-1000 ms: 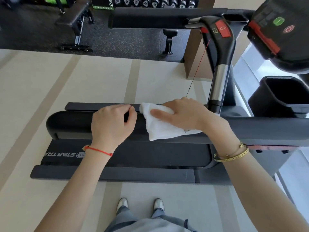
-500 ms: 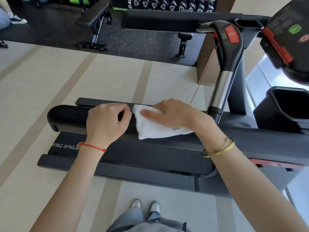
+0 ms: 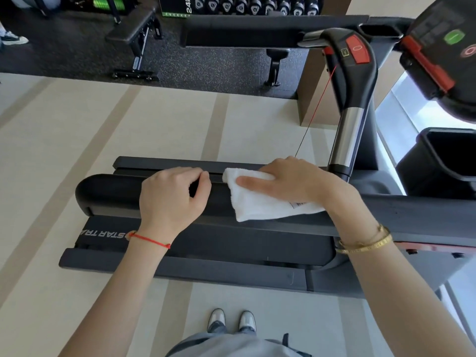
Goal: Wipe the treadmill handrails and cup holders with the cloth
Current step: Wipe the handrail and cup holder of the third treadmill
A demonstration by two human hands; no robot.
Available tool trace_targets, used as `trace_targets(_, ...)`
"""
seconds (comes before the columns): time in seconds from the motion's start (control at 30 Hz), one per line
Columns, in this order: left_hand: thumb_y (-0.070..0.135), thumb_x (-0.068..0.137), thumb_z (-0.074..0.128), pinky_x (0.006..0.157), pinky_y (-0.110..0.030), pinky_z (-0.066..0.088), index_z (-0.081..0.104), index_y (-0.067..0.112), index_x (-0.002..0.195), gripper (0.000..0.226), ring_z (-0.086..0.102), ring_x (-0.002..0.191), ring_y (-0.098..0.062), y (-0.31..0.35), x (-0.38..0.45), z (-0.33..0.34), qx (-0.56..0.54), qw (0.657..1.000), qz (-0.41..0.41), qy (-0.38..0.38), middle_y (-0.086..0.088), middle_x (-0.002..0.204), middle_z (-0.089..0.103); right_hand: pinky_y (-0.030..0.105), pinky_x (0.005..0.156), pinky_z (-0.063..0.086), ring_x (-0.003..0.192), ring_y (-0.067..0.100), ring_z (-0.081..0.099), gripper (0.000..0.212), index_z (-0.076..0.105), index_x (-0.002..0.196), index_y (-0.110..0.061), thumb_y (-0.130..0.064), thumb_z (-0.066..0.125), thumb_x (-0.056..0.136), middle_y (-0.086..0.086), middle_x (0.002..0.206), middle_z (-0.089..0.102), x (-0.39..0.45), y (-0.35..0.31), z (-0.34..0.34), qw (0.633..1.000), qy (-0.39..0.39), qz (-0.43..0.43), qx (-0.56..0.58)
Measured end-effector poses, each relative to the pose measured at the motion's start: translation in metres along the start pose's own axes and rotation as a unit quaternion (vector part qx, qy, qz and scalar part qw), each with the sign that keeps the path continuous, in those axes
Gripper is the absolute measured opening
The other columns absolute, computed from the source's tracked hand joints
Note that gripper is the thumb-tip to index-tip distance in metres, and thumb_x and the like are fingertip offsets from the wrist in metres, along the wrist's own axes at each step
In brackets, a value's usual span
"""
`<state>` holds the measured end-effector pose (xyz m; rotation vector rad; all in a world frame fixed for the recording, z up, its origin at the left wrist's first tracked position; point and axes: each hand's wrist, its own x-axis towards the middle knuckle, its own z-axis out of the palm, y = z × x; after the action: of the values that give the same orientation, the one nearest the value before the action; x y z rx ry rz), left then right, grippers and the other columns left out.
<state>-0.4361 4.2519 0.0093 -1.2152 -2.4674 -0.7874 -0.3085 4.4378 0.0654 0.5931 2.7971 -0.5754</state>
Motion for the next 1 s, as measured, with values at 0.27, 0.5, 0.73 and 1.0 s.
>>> trace_targets(0.27,0.034,0.094,0.04,0.044,-0.032,0.038,0.066,0.014,0.063,0.046,0.049,0.048,-0.023,0.002,0.0,-0.003,0.004,1.0,-0.001,-0.009,0.001,0.049,0.051,0.026,0.049,0.027,0.056,0.014,0.05,0.066,0.051,0.064,-0.026,-0.085,0.025,0.077,-0.008,0.052,0.05,-0.023,-0.002,0.019,0.979,0.184,-0.013,-0.087)
trace_targets(0.5,0.036,0.095,0.039,0.047,-0.034,0.041,0.069,0.013,0.069,0.046,0.049,0.049,-0.023,0.003,-0.001,-0.007,-0.014,1.0,0.0,-0.02,-0.002,0.048,0.051,0.033,0.076,0.05,0.088,0.021,0.066,0.05,0.072,0.102,-0.019,-0.064,0.053,0.09,-0.004,0.094,0.071,-0.05,0.011,0.074,0.857,0.483,-0.099,-0.147)
trace_targets(0.73,0.03,0.094,0.042,0.045,-0.031,0.036,0.062,0.012,0.063,0.041,0.046,0.047,-0.026,0.005,-0.003,-0.009,-0.025,1.0,0.015,-0.01,-0.003,0.046,0.047,0.035,0.076,0.047,0.08,0.022,0.062,0.049,0.07,0.083,-0.016,-0.063,0.056,0.09,-0.002,0.08,0.068,-0.035,-0.017,0.086,0.812,0.565,-0.039,-0.143)
trace_targets(1.0,0.025,0.095,0.049,0.044,-0.029,0.035,0.06,0.01,0.06,0.04,0.044,0.044,-0.028,0.003,-0.003,-0.009,-0.031,0.999,0.023,-0.004,-0.004,0.043,0.041,0.036,0.095,0.042,0.101,0.028,0.063,0.045,0.072,0.101,-0.011,-0.053,0.061,0.092,0.003,0.1,0.07,-0.05,-0.005,0.096,0.797,0.586,-0.019,-0.144)
